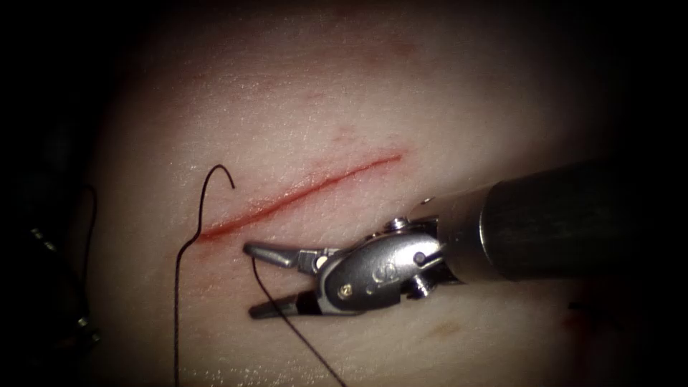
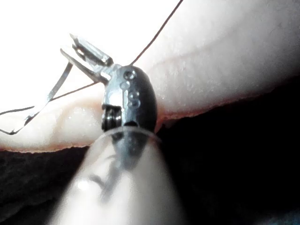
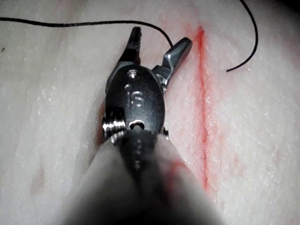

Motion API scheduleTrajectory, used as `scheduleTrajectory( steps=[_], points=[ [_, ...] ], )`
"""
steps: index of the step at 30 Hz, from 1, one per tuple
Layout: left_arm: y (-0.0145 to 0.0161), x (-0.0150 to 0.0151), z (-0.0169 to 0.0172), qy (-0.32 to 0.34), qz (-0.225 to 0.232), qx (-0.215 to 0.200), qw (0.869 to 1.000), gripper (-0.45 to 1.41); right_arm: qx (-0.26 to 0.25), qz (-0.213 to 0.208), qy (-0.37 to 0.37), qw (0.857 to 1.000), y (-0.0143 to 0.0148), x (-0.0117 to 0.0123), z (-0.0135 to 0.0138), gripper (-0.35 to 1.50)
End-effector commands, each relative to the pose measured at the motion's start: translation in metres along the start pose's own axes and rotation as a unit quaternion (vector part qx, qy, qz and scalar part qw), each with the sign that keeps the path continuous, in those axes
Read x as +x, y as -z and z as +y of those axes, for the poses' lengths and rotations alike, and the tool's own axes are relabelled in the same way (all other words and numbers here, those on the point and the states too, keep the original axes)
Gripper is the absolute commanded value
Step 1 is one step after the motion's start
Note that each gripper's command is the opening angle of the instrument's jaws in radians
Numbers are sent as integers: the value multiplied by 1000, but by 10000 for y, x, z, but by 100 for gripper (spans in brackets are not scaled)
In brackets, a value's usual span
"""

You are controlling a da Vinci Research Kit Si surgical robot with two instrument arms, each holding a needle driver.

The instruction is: Wound Closure

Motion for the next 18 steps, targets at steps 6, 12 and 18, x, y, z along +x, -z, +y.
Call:
scheduleTrajectory(
  steps=[6,12,18],
  points=[
    [-6,0,-1,8,1,-5,1000,-45,-1,1,-4,1000,-7,-7,0,108],
    [-10,2,-6,15,0,-7,1000,-45,0,1,-2,1000,-5,-11,5,67],
    [-8,3,-4,14,1,-6,1000,-45,16,-5,23,1000,-5,-12,4,-35]
  ],
)
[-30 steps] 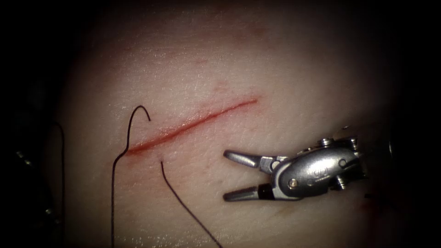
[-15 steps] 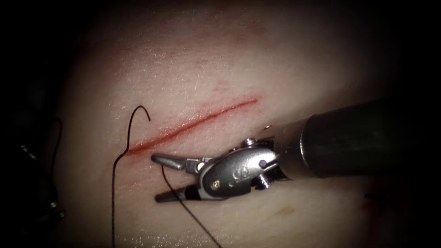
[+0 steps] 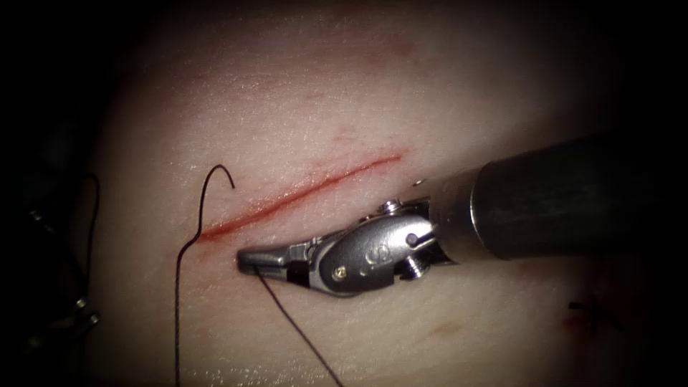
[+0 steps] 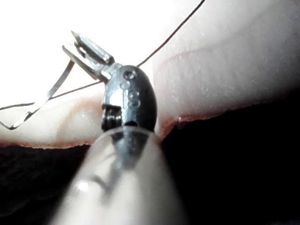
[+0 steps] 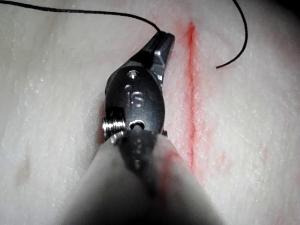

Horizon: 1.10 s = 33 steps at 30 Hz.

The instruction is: Wound Closure

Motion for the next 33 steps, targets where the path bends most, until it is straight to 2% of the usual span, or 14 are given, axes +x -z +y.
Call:
scheduleTrajectory(
  steps=[1,9,15,22,33],
  points=[
    [-2,-4,12,1,0,0,1000,-45,4,-2,6,1000,-8,-1,-9,-35],
    [-1,-5,15,0,1,0,1000,-45,10,-4,22,1000,13,13,-36,-35],
    [-1,-6,17,-1,1,1,1000,-45,62,4,26,998,41,33,-82,-35],
    [-4,-6,22,-3,1,3,1000,-45,94,3,12,995,64,47,-125,-35],
    [-3,-6,23,-3,1,3,1000,-45,176,-24,-3,984,75,63,-173,-35]
  ],
)
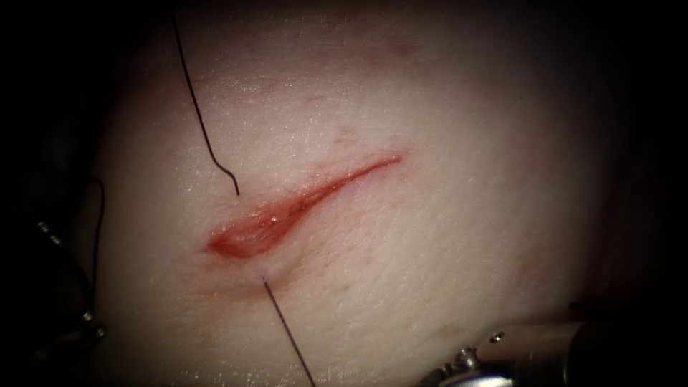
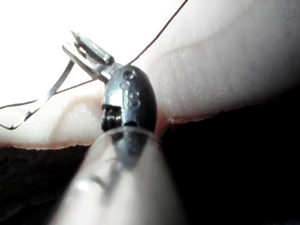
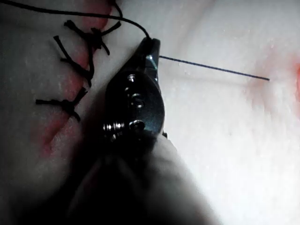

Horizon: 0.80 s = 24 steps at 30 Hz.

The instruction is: Wound Closure

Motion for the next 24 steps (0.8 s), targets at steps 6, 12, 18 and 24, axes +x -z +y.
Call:
scheduleTrajectory(
  steps=[6,12,18,24],
  points=[
    [-3,-4,12,2,0,0,1000,-45,64,2,-23,998,-16,14,-42,-35],
    [-3,-5,12,2,0,0,1000,-45,104,11,-38,994,-19,14,-56,-35],
    [-3,-5,12,2,0,-1,1000,-45,85,8,-71,994,-15,9,-40,86],
    [-3,-5,12,2,0,-1,1000,-45,-32,20,-103,994,17,2,8,146]
  ],
)
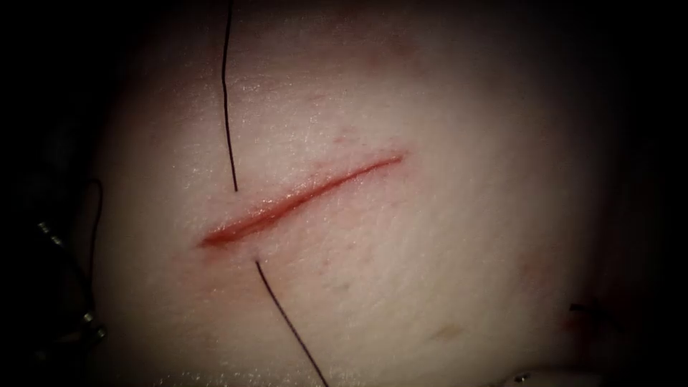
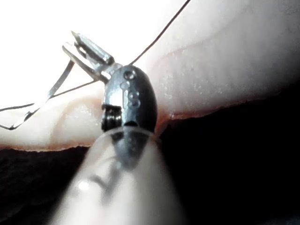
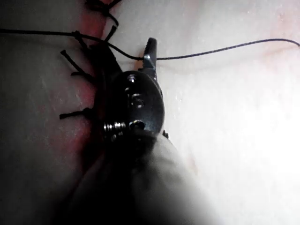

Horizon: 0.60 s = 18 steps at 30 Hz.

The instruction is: Wound Closure

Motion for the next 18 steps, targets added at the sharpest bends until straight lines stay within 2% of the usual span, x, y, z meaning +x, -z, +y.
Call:
scheduleTrajectory(
  steps=[1,5,9,18],
  points=[
    [-3,-4,11,2,0,-1,1000,-45,-26,3,3,1000,5,-1,13,146],
    [-3,-5,11,2,0,-1,1000,-45,-87,34,25,995,29,6,49,145],
    [-1,-4,11,2,0,-3,1000,-45,-138,56,35,988,39,9,76,146],
    [2,-5,10,2,1,-4,1000,-45,-158,40,36,986,31,0,115,145]
  ],
)
